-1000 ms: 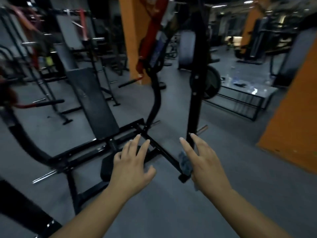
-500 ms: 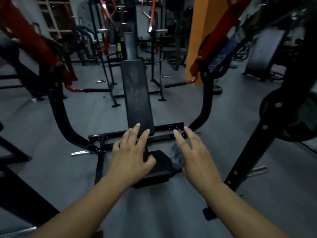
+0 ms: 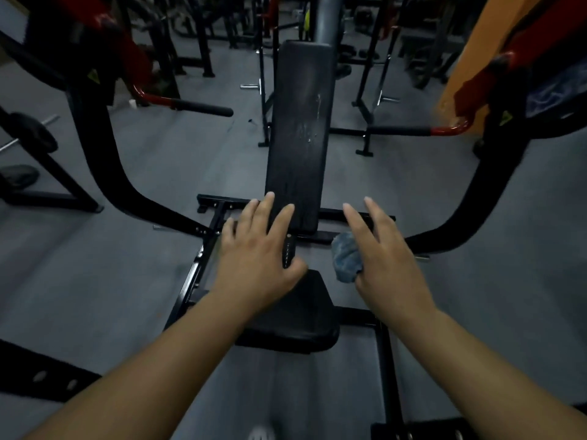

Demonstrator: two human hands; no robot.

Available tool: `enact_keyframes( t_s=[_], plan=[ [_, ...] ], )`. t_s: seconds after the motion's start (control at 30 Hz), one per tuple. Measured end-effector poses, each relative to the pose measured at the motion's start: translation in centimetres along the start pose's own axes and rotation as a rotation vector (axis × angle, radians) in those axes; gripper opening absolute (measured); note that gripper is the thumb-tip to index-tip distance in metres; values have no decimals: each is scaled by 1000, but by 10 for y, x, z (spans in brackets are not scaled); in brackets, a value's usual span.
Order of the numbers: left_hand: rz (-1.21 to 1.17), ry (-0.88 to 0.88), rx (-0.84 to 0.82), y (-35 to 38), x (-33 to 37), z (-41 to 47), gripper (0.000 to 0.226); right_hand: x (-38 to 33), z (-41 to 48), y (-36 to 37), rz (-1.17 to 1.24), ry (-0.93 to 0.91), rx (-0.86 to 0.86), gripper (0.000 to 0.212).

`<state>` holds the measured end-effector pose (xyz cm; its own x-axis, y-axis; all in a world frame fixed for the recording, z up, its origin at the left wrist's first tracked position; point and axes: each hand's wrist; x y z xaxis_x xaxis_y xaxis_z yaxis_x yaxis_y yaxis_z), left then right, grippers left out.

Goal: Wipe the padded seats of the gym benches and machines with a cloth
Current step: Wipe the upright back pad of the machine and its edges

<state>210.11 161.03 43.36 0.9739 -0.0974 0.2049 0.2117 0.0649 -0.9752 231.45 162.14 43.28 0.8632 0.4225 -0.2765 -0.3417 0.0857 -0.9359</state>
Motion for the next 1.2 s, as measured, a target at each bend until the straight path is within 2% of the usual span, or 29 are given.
enact_keyframes(
  t_s=[0.2, 0.33, 0.5, 0.63, 0.77, 0.8, 0.87, 0.97, 1.0, 1.07, 1.1, 1.13, 1.2],
  plan=[
    [-22, 6, 10, 37, -22, 116, 84, 47, 104, 37, 44, 32, 14, 96],
    [-34, 13, -5, 66, -54, 233, 83, 78, 206, 76, 84, 40, -11, 97],
    [-58, 46, -55, 90, -91, 390, 84, 117, 355, 118, 99, 77, 36, 92],
    [-67, 55, -55, 101, -123, 503, 84, 146, 463, 141, 162, 153, 21, 62],
    [-61, 29, -16, 104, -147, 597, 91, 181, 568, 149, 270, 322, -131, 12],
    [-53, 22, -7, 105, -152, 619, 91, 192, 593, 153, 329, 375, -148, 5],
    [-25, 12, 4, 107, -161, 656, 89, 212, 642, 161, 539, 538, -169, 5],
    [0, -10, 32, 107, -170, 707, 86, 232, 714, 167, 1184, 853, -288, 17],
    [10, -3, 36, 106, -171, 723, 86, 237, 735, 165, 1299, 877, -311, 20],
    [29, 9, 55, 99, -175, 758, 87, 245, 779, 160, 1365, 793, -282, 18],
    [34, 12, 71, 95, -178, 776, 88, 247, 799, 154, 1355, 725, -210, 16],
    [36, 14, 97, 88, -181, 794, 88, 248, 820, 146, 1311, 646, -106, 13],
    [55, 14, 144, 74, -190, 828, 88, 249, 859, 130, 1072, 477, 89, 10]
  ],
)
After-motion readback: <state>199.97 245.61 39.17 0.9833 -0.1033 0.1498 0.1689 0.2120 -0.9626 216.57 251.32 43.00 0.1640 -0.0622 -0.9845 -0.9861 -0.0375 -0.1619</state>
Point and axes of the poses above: each hand's wrist, its own z-axis towards the middle knuckle, its own y-axis out of the palm, x = y × z, and after that the axes turned 8 degrees about -x, right-handed
